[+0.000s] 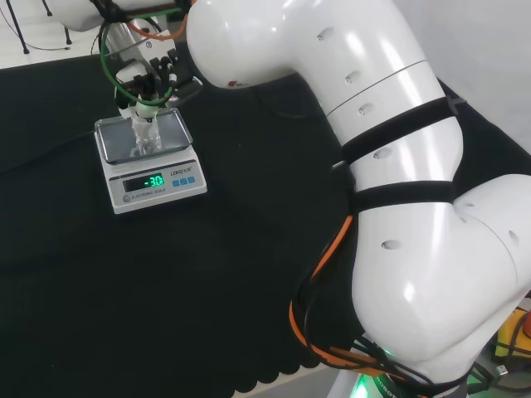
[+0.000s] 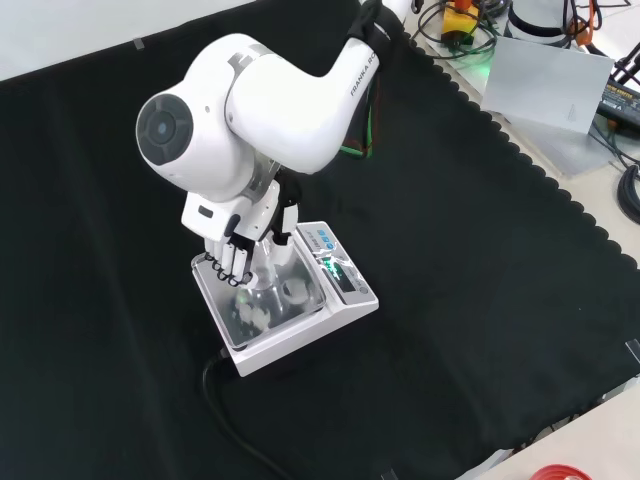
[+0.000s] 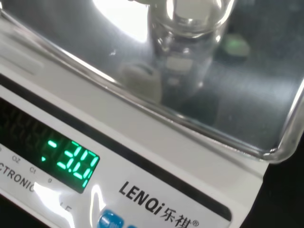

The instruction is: Put the beaker on the electronic balance.

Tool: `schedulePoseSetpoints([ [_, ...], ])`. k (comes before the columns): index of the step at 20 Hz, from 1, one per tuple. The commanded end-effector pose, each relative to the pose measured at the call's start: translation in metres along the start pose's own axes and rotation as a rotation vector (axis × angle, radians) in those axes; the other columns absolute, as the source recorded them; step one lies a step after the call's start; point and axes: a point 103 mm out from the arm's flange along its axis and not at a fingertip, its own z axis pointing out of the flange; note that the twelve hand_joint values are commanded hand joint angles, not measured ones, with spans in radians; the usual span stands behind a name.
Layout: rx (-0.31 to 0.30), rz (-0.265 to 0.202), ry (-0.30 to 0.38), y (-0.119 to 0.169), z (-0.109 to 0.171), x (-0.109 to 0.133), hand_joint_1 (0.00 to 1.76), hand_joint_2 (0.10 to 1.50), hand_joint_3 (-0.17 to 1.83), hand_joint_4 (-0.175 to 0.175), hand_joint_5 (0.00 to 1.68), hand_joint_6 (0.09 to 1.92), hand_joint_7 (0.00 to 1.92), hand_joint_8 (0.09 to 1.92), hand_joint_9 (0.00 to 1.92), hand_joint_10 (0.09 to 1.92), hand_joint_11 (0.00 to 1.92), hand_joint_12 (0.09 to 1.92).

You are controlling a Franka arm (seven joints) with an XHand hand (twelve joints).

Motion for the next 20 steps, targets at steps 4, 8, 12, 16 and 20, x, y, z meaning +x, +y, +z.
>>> schedulePoseSetpoints([
  [4, 0.001, -0.005, 0.015, -0.001, 0.003, -0.004, 1.12, 1.18, -0.02, -0.142, 0.86, 1.19, 0.82, 0.79, 1.02, 0.74, 0.79, 1.15],
  [8, 0.011, 0.0, 0.012, -0.008, -0.003, -0.008, 1.11, 1.14, -0.15, -0.048, 0.64, 1.01, 0.62, 0.77, 0.92, 0.71, 0.66, 1.23],
  [12, 0.011, 0.008, 0.004, -0.011, -0.006, -0.006, 1.03, 1.02, -0.17, -0.057, 0.3, 0.74, 0.29, 0.76, 0.67, 0.78, 0.5, 1.32],
  [16, 0.011, 0.008, 0.006, -0.013, -0.004, -0.005, 0.96, 0.97, -0.17, -0.05, 0.18, 0.44, 0.09, 0.74, 0.41, 0.82, 0.4, 1.36],
  [20, 0.011, 0.01, 0.01, -0.014, -0.002, -0.007, 0.95, 0.95, -0.17, -0.046, 0.17, 0.33, 0.05, 0.72, 0.37, 0.83, 0.38, 1.36],
])
